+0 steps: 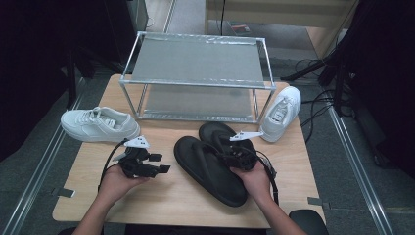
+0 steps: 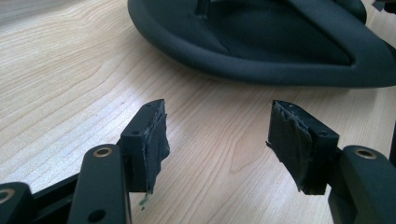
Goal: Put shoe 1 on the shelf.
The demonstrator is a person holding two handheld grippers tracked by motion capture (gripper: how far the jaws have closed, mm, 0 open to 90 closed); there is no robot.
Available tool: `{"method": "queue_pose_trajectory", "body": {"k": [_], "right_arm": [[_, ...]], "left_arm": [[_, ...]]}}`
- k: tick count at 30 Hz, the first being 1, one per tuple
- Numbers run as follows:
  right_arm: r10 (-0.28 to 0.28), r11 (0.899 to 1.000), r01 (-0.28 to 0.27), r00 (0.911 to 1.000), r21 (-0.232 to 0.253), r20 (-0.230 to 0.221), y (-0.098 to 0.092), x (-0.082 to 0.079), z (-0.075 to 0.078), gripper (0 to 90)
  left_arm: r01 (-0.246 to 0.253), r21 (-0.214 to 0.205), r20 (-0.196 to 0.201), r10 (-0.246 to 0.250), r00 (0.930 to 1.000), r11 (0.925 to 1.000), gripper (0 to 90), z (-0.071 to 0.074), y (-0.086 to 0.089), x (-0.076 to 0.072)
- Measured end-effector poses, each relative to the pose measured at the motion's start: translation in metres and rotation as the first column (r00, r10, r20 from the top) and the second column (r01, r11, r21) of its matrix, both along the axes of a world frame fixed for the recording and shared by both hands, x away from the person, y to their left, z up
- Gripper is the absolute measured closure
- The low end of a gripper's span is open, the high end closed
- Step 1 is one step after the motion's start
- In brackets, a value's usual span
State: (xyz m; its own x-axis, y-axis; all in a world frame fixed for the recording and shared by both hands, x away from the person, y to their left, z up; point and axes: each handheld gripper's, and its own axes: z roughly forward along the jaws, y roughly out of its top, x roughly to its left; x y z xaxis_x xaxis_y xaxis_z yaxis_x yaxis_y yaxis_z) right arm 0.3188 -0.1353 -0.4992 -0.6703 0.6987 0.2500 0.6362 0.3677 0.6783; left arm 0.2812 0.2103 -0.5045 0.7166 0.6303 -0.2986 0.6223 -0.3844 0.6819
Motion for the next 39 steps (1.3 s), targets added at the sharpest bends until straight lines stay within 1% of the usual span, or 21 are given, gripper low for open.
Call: {"method": "queue_pose_trajectory", "body": {"k": [3,5,9,15,18,20,22,23,26,27,28,29,30,31,33,34,35,37,39], "right_arm": [[0.002,1.000,-0.002,1.0000,0.010,-0.002,0.001,0.001,0.002,75.9],[0.007,1.000,-0.007,1.0000,0.023,-0.005,0.003,0.005,0.004,75.9],[0.010,0.999,-0.010,0.9998,0.034,0.016,0.007,0.014,0.009,75.9],[-0.023,0.998,0.022,0.9995,0.053,0.022,0.015,0.028,0.012,75.8],[-0.037,0.998,0.034,0.9982,0.056,0.047,0.020,0.036,0.014,75.7],[-0.051,0.998,0.048,0.9966,0.046,0.065,0.023,0.041,0.014,75.7],[-0.063,0.997,0.060,0.9960,0.050,0.064,0.026,0.047,0.014,75.7],[-0.067,0.997,0.063,0.9951,0.050,0.073,0.027,0.050,0.014,75.7],[-0.092,0.994,0.088,0.9931,0.063,0.073,0.030,0.062,0.013,75.8],[-0.106,0.992,0.101,0.9919,0.075,0.070,0.031,0.067,0.012,75.7],[-0.106,0.992,0.101,0.9919,0.075,0.070,0.031,0.067,0.012,75.7],[-0.127,0.989,0.121,0.9895,0.085,0.069,0.034,0.074,0.010,75.8],[-0.137,0.987,0.131,0.9884,0.093,0.066,0.035,0.078,0.009,75.8],[-0.152,0.984,0.146,0.9868,0.099,0.056,0.036,0.081,0.008,75.8],[-0.158,0.983,0.152,0.9855,0.100,0.061,0.037,0.084,0.007,75.8],[-0.183,0.978,0.177,0.9821,0.111,0.046,0.040,0.091,0.005,75.8],[-0.188,0.976,0.181,0.9810,0.120,0.047,0.041,0.094,0.005,75.8],[-0.208,0.972,0.202,0.9772,0.122,0.040,0.044,0.099,0.004,75.8],[-0.223,0.968,0.216,0.9739,0.126,0.044,0.047,0.104,0.003,75.8]], "left_arm": [[0.002,0.000,0.002,-0.002,1.0000,1.0000,37.6,0.000,0.000,0.000],[0.005,0.002,0.002,-0.005,1.0000,1.0000,37.5,0.000,-0.001,0.000],[0.003,-0.002,0.001,-0.003,1.0000,1.0000,37.5,0.000,-0.001,0.000],[0.006,-0.004,-0.001,-0.006,1.0000,1.0000,37.5,0.000,-0.001,0.000],[0.006,-0.005,-0.003,-0.006,1.0000,1.0000,37.5,0.000,-0.002,-0.001],[0.014,-0.008,-0.006,-0.014,0.9999,0.9999,37.8,0.001,-0.003,-0.001],[0.024,-0.002,0.001,-0.024,0.9997,0.9997,37.9,0.001,-0.004,-0.001],[0.026,-0.005,-0.001,-0.026,0.9997,0.9997,37.9,0.001,-0.004,-0.001],[0.028,-0.010,-0.004,-0.028,0.9996,0.9996,38.0,0.001,-0.005,-0.001],[0.026,-0.012,-0.004,-0.026,0.9996,0.9996,38.0,0.001,-0.005,-0.001],[0.026,-0.012,-0.004,-0.026,0.9996,0.9996,37.9,0.001,-0.005,-0.001],[0.028,-0.014,-0.004,-0.028,0.9996,0.9995,38.0,0.001,-0.005,-0.001],[0.029,-0.015,-0.005,-0.029,0.9996,0.9995,38.0,0.001,-0.005,-0.001],[0.028,-0.016,-0.005,-0.028,0.9996,0.9995,38.0,0.001,-0.005,-0.001],[0.031,-0.014,-0.005,-0.031,0.9995,0.9994,38.0,0.001,-0.006,-0.001],[0.036,-0.015,-0.004,-0.036,0.9994,0.9993,38.0,0.001,-0.006,-0.001],[0.036,-0.015,-0.004,-0.036,0.9994,0.9993,38.0,0.001,-0.006,-0.001],[0.035,-0.017,-0.005,-0.035,0.9994,0.9992,38.0,0.002,-0.007,-0.001],[0.038,-0.016,-0.004,-0.038,0.9993,0.9992,38.0,0.002,-0.008,-0.001]]}}
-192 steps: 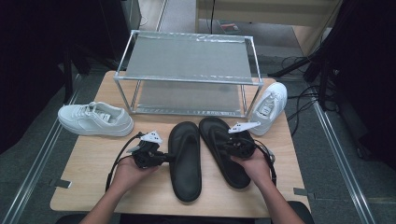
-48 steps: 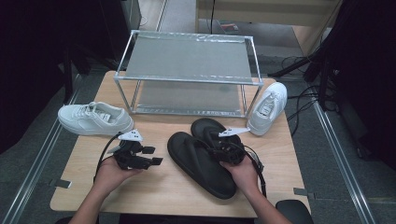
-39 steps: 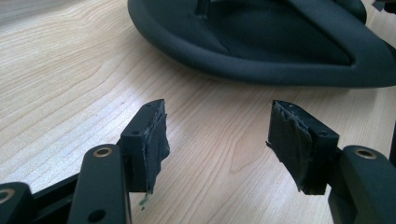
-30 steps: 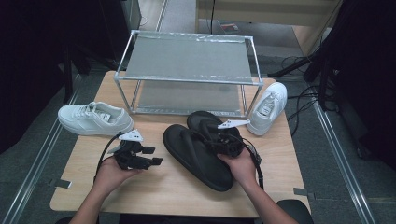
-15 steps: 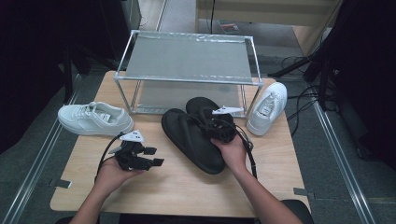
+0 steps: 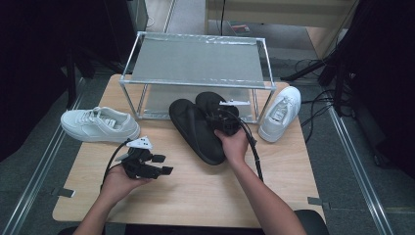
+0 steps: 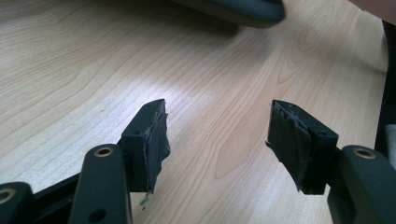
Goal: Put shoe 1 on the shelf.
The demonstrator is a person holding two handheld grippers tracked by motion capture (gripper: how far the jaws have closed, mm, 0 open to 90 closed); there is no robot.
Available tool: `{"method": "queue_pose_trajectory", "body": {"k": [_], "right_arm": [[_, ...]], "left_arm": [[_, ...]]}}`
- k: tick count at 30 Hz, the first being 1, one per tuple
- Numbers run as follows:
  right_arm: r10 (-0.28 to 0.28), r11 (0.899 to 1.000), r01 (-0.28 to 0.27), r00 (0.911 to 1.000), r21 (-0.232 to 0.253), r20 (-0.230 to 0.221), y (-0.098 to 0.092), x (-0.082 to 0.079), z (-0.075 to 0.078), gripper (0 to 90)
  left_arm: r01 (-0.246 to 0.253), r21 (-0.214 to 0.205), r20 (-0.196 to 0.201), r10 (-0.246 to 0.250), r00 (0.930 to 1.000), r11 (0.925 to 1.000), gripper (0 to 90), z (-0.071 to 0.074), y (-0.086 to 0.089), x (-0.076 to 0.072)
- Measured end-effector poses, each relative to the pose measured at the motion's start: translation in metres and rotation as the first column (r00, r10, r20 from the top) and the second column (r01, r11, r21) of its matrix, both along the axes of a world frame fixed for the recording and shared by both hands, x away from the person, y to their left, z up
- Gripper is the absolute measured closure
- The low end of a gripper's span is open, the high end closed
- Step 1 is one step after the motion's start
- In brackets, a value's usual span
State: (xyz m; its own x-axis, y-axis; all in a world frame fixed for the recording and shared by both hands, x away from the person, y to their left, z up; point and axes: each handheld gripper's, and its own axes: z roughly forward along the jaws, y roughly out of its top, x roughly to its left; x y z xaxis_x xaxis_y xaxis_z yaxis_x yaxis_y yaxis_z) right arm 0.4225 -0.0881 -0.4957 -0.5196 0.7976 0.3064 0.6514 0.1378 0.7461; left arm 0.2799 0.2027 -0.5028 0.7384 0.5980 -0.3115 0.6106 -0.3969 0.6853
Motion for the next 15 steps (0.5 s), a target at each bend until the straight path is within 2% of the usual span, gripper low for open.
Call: {"method": "queue_pose_trajectory", "body": {"k": [5,15], "right_arm": [[-0.050,0.999,0.050,0.9982,-0.007,0.033,0.008,0.007,-0.003,75.8],[-0.107,0.993,0.110,0.9926,-0.041,0.056,0.022,0.019,-0.011,75.5]], "left_arm": [[0.007,-0.004,0.000,-0.007,1.0000,1.0000,38.0,0.000,-0.001,0.000],[0.013,-0.009,0.001,-0.013,0.9999,0.9999,38.1,0.001,-0.001,0.000]]}}
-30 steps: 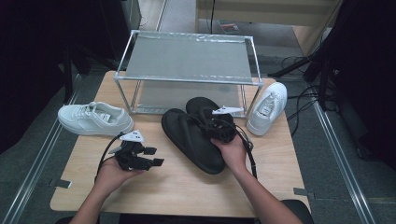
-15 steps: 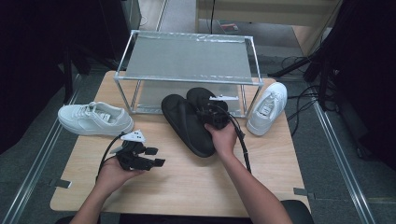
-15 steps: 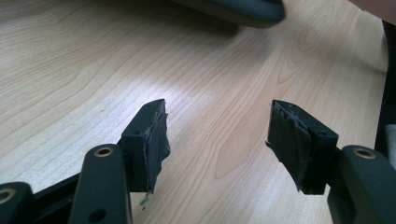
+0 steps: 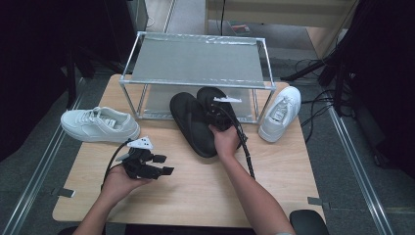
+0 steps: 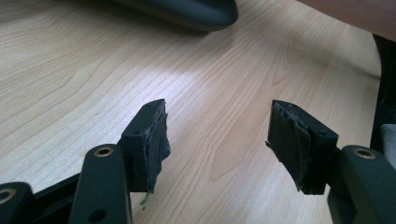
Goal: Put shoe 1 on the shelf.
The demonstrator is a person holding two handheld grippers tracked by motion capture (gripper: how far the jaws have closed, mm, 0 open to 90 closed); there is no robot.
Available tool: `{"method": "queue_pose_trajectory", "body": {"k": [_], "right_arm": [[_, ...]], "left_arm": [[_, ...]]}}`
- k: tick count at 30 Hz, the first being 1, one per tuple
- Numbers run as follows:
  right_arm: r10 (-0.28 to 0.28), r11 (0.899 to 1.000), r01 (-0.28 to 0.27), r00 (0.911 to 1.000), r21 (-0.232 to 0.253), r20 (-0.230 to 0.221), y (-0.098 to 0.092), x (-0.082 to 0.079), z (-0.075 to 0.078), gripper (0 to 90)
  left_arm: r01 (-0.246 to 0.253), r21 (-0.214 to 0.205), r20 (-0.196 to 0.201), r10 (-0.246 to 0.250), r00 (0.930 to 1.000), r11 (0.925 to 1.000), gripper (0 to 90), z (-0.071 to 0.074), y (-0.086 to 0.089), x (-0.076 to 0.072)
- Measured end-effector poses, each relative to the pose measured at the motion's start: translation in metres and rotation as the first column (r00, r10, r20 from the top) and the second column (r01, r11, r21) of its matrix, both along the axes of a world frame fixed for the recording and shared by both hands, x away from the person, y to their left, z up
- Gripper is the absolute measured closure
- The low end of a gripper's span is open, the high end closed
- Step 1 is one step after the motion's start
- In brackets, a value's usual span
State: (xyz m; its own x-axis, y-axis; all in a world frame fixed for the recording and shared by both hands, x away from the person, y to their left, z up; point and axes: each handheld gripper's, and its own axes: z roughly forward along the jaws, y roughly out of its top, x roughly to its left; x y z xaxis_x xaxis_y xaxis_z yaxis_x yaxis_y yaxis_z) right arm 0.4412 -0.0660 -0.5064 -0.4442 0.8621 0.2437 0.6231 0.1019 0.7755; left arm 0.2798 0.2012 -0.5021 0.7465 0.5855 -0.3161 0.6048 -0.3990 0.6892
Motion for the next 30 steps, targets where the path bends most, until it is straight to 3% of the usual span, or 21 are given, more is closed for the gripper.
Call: {"method": "queue_pose_trajectory", "body": {"k": [3,6,10,14,24,27,30], "right_arm": [[-0.005,1.000,0.005,0.9999,-0.006,-0.013,0.001,0.002,-0.004,74.6],[-0.002,1.000,0.002,1.0000,-0.009,0.000,0.003,0.001,-0.005,70.7],[0.026,0.999,-0.025,0.9996,0.036,-0.014,0.000,0.004,-0.006,62.1],[0.047,0.999,-0.047,0.9989,0.016,-0.002,-0.001,0.003,-0.005,60.4],[0.082,0.996,-0.082,0.9966,0.029,0.002,-0.015,-0.007,0.009,55.9],[0.107,0.994,-0.107,0.9937,0.009,0.034,-0.018,-0.017,0.016,54.3],[0.115,0.993,-0.115,0.9928,0.009,0.033,-0.020,-0.022,0.018,55.2]], "left_arm": [[-0.001,-0.001,-0.001,0.001,1.0000,1.0000,38.1,0.000,0.000,0.000],[-0.004,-0.001,-0.004,0.004,1.0000,1.0000,38.2,0.000,0.001,0.001],[-0.002,0.000,-0.004,0.002,1.0000,1.0000,38.2,0.000,0.001,0.001],[0.003,-0.003,-0.005,-0.003,1.0000,1.0000,38.9,-0.001,0.000,0.002],[0.003,-0.010,-0.008,-0.003,1.0000,0.9999,40.0,0.003,-0.001,0.014],[0.003,-0.012,-0.006,-0.003,1.0000,0.9999,40.8,0.004,-0.002,0.019],[-0.006,-0.022,-0.009,0.006,0.9999,0.9998,43.5,0.005,-0.003,0.024]]}}
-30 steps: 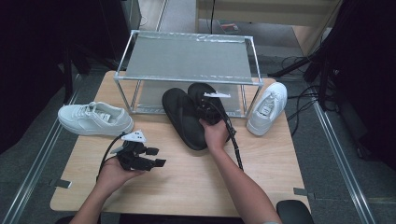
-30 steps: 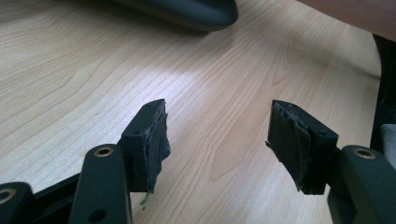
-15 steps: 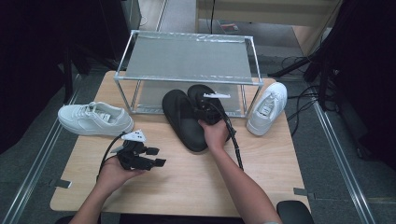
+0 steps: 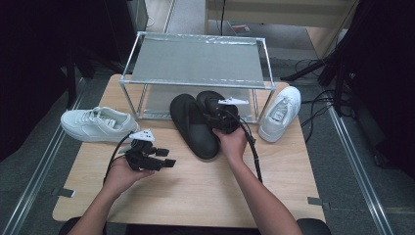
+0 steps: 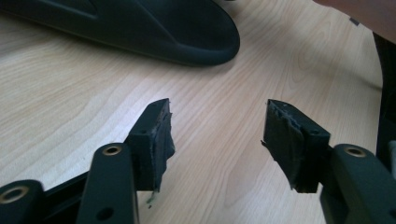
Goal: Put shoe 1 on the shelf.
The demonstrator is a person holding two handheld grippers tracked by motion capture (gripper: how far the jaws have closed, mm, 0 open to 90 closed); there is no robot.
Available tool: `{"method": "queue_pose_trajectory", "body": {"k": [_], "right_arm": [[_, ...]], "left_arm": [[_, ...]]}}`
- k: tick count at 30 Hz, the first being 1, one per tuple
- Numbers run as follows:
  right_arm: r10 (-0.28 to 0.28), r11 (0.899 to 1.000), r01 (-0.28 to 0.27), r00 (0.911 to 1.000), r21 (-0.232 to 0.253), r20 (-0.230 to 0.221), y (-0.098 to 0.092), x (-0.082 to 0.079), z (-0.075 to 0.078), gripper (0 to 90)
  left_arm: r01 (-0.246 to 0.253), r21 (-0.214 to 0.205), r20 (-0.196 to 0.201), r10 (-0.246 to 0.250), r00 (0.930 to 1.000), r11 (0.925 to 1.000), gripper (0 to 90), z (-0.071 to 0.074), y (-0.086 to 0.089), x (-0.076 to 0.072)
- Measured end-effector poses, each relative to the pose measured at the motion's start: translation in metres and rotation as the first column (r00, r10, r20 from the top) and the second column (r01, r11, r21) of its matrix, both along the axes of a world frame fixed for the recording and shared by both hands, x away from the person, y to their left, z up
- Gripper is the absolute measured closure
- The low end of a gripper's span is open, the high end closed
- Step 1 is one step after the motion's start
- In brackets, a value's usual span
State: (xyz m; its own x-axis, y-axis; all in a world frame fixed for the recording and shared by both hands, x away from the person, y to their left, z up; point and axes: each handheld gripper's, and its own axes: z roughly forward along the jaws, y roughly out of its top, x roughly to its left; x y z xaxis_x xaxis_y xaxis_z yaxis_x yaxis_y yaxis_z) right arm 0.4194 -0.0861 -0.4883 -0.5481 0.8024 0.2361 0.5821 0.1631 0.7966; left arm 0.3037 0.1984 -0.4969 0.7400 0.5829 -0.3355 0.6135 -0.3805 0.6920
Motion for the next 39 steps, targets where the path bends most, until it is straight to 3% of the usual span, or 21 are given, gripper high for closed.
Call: {"method": "queue_pose_trajectory", "body": {"k": [8,14,16,17,21,24,27,30,34,39], "right_arm": [[0.063,0.998,-0.064,0.9977,0.010,0.023,-0.012,-0.022,0.009,56.5],[0.114,0.992,-0.114,0.9934,0.057,-0.008,-0.027,-0.042,0.012,56.5],[0.126,0.990,-0.124,0.9919,0.073,-0.016,-0.032,-0.048,0.011,56.5],[0.132,0.989,-0.130,0.9911,0.075,-0.016,-0.033,-0.051,0.010,56.5],[0.162,0.985,-0.162,0.9867,0.065,-0.009,-0.041,-0.064,0.006,55.8],[0.182,0.981,-0.181,0.9833,0.064,-0.012,-0.045,-0.073,0.003,55.2],[0.200,0.979,-0.200,0.9798,0.049,0.002,-0.049,-0.082,0.000,55.4],[0.219,0.974,-0.219,0.9757,0.059,0.014,-0.054,-0.095,-0.005,55.4],[0.218,0.974,-0.217,0.9760,0.070,0.003,-0.059,-0.103,-0.010,55.4],[0.240,0.970,-0.240,0.9708,0.037,0.013,-0.056,-0.104,-0.014,54.8]], "left_arm": [[0.006,0.029,0.025,-0.007,0.9997,0.9996,52.8,0.006,-0.007,0.011],[-0.013,0.010,0.032,0.012,0.9994,0.9999,58.3,0.006,-0.005,0.020],[-0.019,-0.004,0.007,0.019,0.9998,0.9998,60.2,0.006,-0.004,0.023],[-0.020,0.020,0.009,0.020,0.9998,0.9996,63.1,0.006,-0.004,0.025],[-0.028,0.002,0.056,0.028,0.9981,0.9996,72.4,0.014,-0.004,0.029],[-0.034,-0.014,0.058,0.035,0.9977,0.9993,77.9,0.017,-0.004,0.032],[-0.028,-0.004,0.034,0.028,0.9990,0.9996,81.8,0.022,-0.005,0.035],[0.000,0.032,0.067,-0.002,0.9977,0.9995,84.9,0.030,-0.009,0.038],[0.001,0.008,0.055,-0.001,0.9985,1.0000,89.0,0.034,-0.005,0.051],[0.017,0.027,0.075,-0.019,0.9970,0.9995,90.0,0.044,-0.007,0.067]]}}
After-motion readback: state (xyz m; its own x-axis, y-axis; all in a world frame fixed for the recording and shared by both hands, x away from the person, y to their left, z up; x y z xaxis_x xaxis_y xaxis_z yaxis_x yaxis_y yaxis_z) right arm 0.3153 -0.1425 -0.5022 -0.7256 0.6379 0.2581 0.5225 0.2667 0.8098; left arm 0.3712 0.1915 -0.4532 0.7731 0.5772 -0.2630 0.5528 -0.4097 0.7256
